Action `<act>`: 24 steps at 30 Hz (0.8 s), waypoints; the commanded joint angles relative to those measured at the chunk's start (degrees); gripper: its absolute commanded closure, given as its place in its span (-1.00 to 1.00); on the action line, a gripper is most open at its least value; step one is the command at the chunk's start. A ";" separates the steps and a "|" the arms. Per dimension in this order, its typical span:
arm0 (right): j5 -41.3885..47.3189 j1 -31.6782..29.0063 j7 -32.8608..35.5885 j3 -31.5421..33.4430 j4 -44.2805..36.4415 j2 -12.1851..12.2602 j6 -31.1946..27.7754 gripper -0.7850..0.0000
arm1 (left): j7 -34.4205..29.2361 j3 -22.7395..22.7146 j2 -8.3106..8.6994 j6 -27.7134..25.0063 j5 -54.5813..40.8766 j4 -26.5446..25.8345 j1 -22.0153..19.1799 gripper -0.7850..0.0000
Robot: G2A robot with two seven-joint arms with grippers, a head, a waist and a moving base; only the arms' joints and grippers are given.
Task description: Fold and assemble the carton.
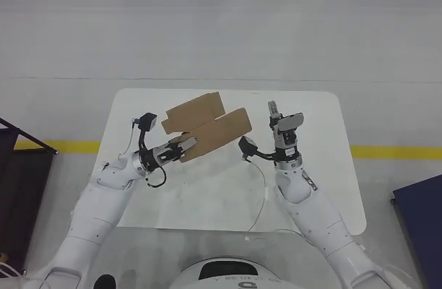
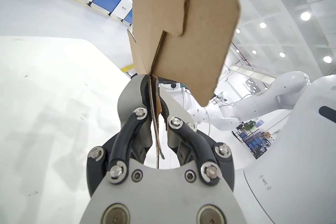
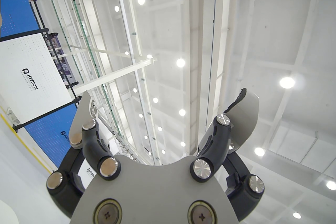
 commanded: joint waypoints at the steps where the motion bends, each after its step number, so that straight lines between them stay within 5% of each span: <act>1: 0.00 -0.80 1.32 -0.48 -0.87 -0.27 0.31 -1.00 | 0.01 0.09 -0.14 0.00 0.17 0.04 -0.15 1.00; 5: 0.00 -3.14 12.92 -4.07 -0.97 -1.94 2.47 -1.00 | 0.00 0.54 -0.39 0.00 1.38 -0.19 0.11 1.00; 20: 0.00 -3.14 12.92 -4.07 -0.97 -1.94 2.47 -1.00 | 0.00 0.54 -0.39 0.00 1.38 -0.19 0.11 1.00; 24: 0.00 -3.14 12.92 -4.07 -0.97 -1.94 2.47 -1.00 | 4.97 -1.81 -0.64 0.00 1.69 1.07 -0.21 1.00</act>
